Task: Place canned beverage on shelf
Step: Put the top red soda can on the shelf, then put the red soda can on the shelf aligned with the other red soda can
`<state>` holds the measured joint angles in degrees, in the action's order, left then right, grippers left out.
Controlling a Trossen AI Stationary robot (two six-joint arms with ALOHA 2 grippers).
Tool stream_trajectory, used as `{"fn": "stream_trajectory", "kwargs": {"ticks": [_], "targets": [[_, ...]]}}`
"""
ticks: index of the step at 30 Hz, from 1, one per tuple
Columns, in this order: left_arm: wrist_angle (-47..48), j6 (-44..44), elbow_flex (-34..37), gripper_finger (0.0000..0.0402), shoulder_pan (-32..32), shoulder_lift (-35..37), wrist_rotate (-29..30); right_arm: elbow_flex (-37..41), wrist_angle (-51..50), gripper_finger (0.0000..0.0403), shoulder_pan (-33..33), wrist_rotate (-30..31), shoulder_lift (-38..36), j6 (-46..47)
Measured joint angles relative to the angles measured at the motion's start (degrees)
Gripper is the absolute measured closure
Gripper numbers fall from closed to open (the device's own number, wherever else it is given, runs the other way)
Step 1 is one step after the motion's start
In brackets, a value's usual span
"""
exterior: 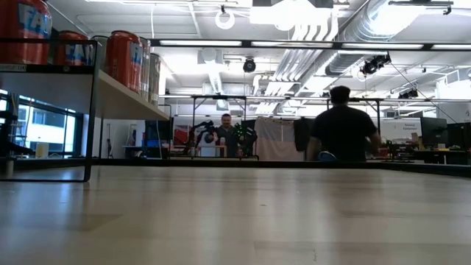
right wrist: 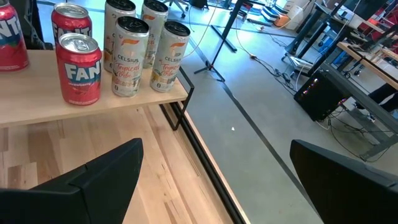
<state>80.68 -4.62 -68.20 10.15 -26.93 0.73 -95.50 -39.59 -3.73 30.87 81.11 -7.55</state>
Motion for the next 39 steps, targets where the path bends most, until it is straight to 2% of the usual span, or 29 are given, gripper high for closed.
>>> {"fn": "stream_trajectory", "kwargs": {"ticks": [8, 27, 39], "targets": [[0.3, 0.8, 3.0, 0.0401, 0.0, -0.8, 0.8, 0.0, 0.0, 0.0011, 0.0, 0.0, 0.0, 0.0], [0.4, 1.4, 3.1, 0.0401, 0.0, -0.8, 3.2, 0.0, 0.0, 0.0011, 0.0, 0.0, 0.0, 0.0], [0.7, 1.8, 0.0, 0.0401, 0.0, -0.8, 5.9, 0.0, 0.0, 0.0011, 0.0, 0.0, 0.0, 0.0]]}}
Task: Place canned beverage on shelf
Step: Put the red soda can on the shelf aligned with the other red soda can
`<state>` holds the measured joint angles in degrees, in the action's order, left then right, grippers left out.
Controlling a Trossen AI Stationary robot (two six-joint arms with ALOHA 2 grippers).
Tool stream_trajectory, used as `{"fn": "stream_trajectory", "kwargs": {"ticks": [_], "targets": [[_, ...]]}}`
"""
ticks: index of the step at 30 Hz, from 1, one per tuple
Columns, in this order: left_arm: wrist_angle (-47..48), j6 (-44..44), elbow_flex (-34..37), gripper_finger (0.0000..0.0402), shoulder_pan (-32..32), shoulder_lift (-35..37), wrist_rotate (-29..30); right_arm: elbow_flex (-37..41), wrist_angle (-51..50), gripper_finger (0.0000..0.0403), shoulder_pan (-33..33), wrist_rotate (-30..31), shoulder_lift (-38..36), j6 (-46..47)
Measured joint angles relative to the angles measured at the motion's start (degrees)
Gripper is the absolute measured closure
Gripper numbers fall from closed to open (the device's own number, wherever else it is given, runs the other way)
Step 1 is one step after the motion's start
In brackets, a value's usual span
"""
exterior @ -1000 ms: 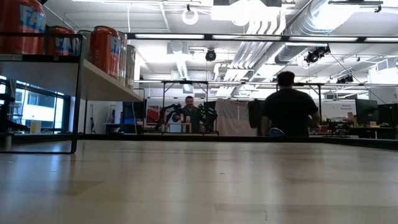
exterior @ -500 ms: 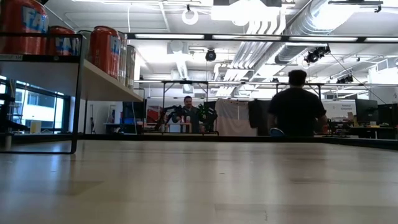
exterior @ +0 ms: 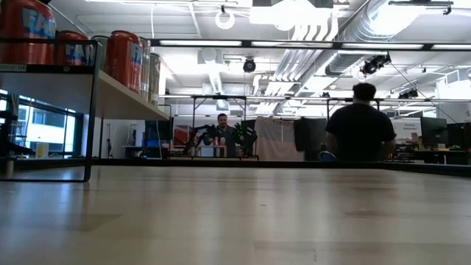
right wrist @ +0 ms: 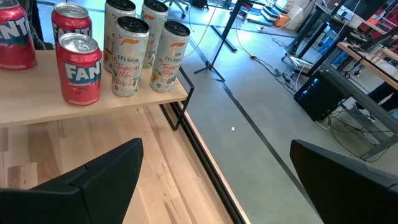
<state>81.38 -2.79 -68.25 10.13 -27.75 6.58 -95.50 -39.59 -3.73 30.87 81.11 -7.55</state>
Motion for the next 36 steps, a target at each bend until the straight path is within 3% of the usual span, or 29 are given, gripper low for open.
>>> {"fn": "stream_trajectory", "kwargs": {"ticks": [12, 21, 26, 31, 36], "targets": [[0.1, -1.5, 0.0, 0.0401, 0.0, 0.0, -5.4, 0.0, 0.0, 0.0011, 0.0, 0.0, 0.0, 0.0], [-1.4, -3.6, -5.8, 0.0401, 0.0, 1.9, -23.0, 0.0, 0.0, 0.0011, 0.0, 0.0, 0.0, 0.0], [-4.9, -8.1, -7.2, 0.0401, 0.0, 2.7, -24.9, 0.0, 0.0, 0.0011, 0.0, 0.0, 0.0, 0.0], [-9.6, -11.8, -7.2, 0.0401, -1.1, 2.0, -34.6, 0.0, 0.0, 0.0011, 0.0, 0.0, 0.0, 0.0], [-13.9, -12.9, -7.2, 0.0401, -3.0, -0.8, -35.0, 0.0, 0.0, 0.0011, 0.0, 0.0, 0.0, 0.0]]}}
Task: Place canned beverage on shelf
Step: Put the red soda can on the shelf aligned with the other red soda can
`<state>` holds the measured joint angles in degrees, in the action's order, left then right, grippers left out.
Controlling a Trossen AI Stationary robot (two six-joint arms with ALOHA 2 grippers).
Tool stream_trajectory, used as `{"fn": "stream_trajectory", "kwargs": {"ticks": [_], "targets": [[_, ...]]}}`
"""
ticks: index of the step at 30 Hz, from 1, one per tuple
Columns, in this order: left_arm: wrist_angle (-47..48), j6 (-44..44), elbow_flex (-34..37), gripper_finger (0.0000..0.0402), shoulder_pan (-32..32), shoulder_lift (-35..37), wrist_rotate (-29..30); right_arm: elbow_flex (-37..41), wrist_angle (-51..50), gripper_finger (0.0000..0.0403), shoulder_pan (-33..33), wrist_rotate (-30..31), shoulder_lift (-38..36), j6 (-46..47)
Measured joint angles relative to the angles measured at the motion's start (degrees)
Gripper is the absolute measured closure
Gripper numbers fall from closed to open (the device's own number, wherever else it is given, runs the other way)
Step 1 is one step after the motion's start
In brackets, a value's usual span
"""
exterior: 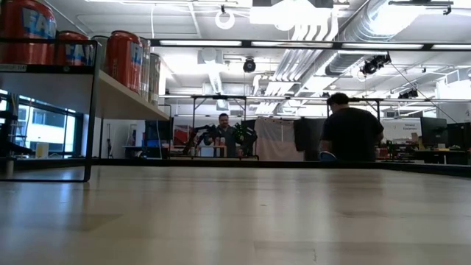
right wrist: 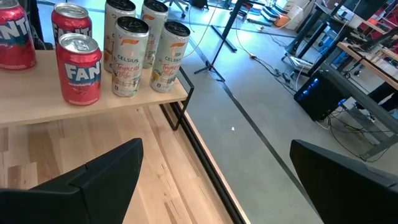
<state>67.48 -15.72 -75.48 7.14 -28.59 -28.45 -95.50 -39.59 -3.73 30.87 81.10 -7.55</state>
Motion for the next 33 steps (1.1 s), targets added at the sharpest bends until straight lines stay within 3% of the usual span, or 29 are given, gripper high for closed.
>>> {"fn": "stream_trajectory", "kwargs": {"ticks": [12, 17, 24, 29, 33], "targets": [[-5.2, -4.7, 0.1, 0.0401, -0.2, -7.8, -2.1, 0.0, 0.0, 0.0011, 0.0, 0.0, 0.0, 0.0], [-10.8, -7.0, 0.1, 0.0401, 3.0, -8.8, -4.0, 0.0, 0.0, 0.0011, 0.0, 0.0, 0.0, 0.0], [-17.7, -7.9, 0.0, 0.0401, 12.1, -11.3, -1.3, 0.0, 0.0, 0.0011, 0.0, 0.0, 0.0, 0.0], [-20.0, -7.9, 0.0, 0.0401, 21.9, -14.9, 4.9, 0.0, 0.0, 0.0011, 0.0, 0.0, 0.0, 0.0], [-19.9, -9.1, 0.0, 0.0402, 32.2, -18.4, 13.4, 0.0, 0.0, 0.0011, 0.0, 0.0, 0.0, 0.0]]}}
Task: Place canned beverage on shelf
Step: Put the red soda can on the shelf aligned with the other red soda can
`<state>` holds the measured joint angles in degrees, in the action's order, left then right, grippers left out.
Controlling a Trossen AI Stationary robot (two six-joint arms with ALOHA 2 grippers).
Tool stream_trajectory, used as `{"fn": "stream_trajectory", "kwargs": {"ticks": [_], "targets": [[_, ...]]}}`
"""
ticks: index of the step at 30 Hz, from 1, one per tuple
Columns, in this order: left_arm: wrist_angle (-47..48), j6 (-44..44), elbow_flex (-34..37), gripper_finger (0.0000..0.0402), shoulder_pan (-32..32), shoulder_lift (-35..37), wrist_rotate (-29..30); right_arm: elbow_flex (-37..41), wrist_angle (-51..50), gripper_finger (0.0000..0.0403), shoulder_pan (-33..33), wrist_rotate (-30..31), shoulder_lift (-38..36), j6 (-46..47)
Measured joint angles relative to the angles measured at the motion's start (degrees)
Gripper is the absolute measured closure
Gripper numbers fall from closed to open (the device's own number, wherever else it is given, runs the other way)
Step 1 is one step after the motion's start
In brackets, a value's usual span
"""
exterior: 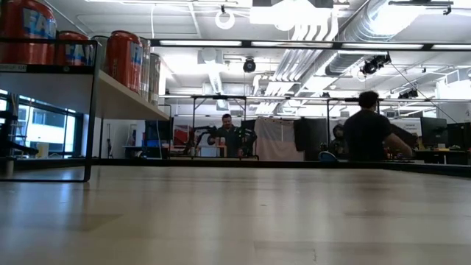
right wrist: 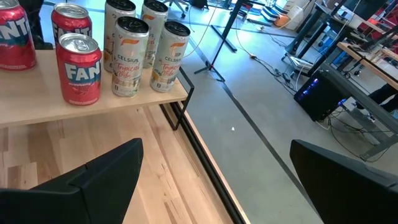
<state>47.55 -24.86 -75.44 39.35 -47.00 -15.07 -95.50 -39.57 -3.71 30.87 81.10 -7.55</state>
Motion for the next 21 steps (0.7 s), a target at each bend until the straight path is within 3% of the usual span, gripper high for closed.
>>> {"fn": "stream_trajectory", "kwargs": {"ticks": [4, 9, 16, 21], "targets": [[0.1, -1.6, 0.0, 0.0402, 10.9, -4.2, 8.0, 0.0, 0.0, 0.0011, 0.0, 0.0, 0.0, 0.0], [1.9, -5.9, 0.0, 0.0402, 21.2, -7.5, 14.1, 0.0, 0.0, 0.0011, 0.0, 0.0, 0.0, 0.0], [11.8, -18.9, 0.0, 0.0402, 25.3, -9.6, 24.4, 0.0, 0.0, 0.0011, 0.0, 0.0, 0.0, 0.0], [13.0, -28.0, 0.0, 0.0402, 25.8, -9.3, 25.9, 0.0, 0.0, 0.0011, 0.0, 0.0, 0.0, 0.0]]}}
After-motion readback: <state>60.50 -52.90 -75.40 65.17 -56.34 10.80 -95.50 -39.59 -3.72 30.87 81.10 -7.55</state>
